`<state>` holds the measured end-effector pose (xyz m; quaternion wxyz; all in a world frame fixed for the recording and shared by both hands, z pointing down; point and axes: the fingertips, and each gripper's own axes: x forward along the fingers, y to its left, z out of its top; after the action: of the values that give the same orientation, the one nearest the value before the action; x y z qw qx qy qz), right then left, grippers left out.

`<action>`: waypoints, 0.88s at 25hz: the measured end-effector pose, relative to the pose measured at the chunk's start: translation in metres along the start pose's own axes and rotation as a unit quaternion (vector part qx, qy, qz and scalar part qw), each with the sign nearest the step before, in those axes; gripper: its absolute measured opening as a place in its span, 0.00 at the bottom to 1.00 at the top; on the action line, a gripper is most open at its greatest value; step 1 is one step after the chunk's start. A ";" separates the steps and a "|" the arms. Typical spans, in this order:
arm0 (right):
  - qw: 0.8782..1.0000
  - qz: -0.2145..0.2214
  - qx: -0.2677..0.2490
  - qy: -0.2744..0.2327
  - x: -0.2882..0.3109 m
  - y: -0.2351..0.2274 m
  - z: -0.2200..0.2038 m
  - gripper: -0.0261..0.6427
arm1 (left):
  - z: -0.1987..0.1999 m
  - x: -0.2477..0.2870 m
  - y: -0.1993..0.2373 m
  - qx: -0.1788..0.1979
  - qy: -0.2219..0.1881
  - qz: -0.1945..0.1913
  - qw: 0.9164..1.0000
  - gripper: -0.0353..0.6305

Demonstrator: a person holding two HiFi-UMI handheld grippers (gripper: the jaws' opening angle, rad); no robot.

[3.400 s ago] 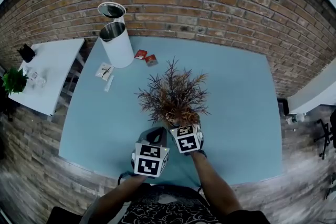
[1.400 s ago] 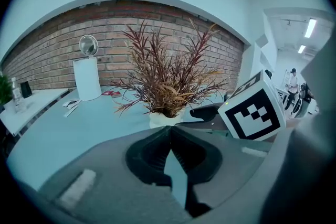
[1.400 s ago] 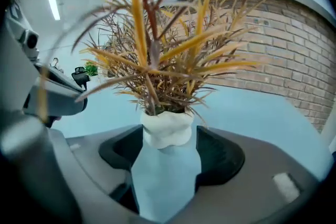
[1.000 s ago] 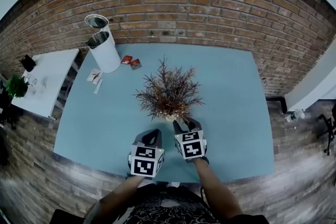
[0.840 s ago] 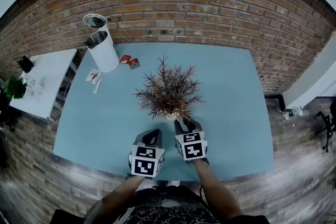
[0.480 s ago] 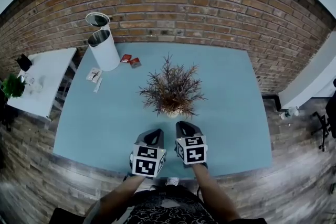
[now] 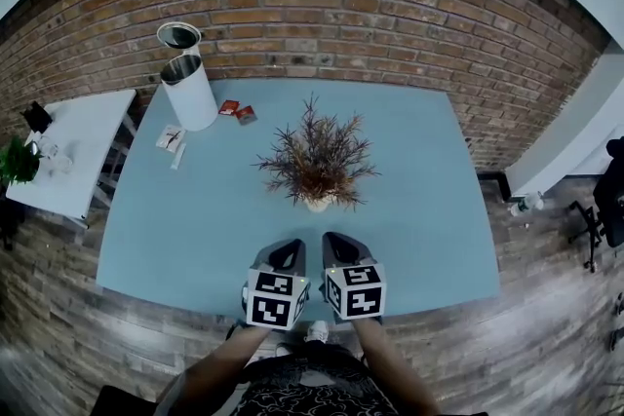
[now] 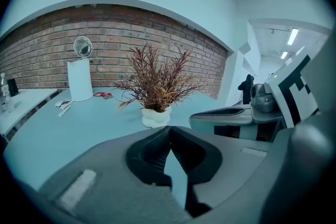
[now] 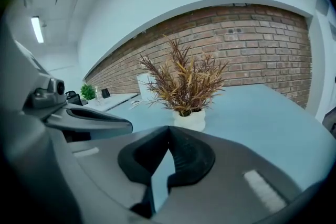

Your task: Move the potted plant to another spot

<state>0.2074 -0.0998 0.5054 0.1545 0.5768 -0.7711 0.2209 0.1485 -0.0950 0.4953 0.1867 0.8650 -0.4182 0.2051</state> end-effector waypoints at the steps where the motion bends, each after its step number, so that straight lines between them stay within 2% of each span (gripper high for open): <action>1: 1.000 -0.001 0.000 0.000 -0.003 0.002 -0.001 0.05 | 0.000 -0.002 -0.001 -0.001 -0.001 -0.002 1.000 0.06; 22: 1.000 -0.010 0.014 -0.001 -0.038 0.035 -0.018 0.05 | -0.024 -0.033 -0.007 -0.002 0.004 -0.010 1.000 0.06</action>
<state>0.1841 -0.0510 0.4963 0.1477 0.5865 -0.7627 0.2293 0.1306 -0.0577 0.4979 0.1923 0.8677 -0.4096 0.2056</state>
